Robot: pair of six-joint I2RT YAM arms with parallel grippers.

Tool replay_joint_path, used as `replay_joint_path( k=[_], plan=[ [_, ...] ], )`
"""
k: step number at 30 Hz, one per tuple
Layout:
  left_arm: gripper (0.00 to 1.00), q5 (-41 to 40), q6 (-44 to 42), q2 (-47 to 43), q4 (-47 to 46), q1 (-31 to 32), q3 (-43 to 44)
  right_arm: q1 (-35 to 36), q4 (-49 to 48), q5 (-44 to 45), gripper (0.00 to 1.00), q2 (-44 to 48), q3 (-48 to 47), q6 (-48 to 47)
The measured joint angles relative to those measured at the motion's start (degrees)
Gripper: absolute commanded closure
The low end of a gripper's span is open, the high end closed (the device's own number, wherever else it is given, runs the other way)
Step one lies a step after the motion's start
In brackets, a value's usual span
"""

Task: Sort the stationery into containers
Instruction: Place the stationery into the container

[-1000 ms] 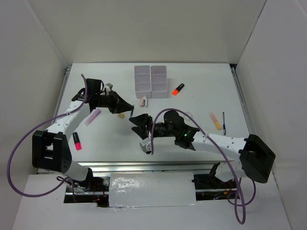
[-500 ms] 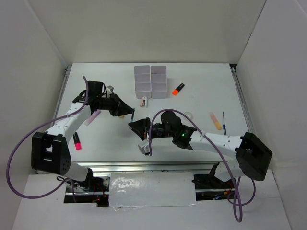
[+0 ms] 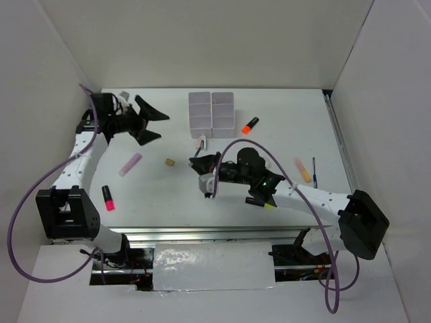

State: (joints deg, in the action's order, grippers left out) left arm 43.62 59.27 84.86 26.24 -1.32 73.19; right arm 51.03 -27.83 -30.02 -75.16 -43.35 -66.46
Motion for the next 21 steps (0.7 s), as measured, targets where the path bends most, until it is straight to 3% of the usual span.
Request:
replay_joint_path(
  k=[4,12,21],
  plan=[
    [0.01,-5.2,-10.0,-1.4,-5.0,-4.9,4.4,-7.1,-2.3,6.9,1.0,-2.2,-6.2,17.4],
    [0.01,-9.2,-20.2,-12.9,-20.4,-4.1,-11.6,-23.9,-1.4,22.6,1.0,-20.1,-38.3,51.7],
    [0.01,-5.5,-25.1,-12.5,-30.9,-5.8,-16.2,-26.8,-1.1,28.9,1.0,-36.5,-51.2,65.0]
  ],
)
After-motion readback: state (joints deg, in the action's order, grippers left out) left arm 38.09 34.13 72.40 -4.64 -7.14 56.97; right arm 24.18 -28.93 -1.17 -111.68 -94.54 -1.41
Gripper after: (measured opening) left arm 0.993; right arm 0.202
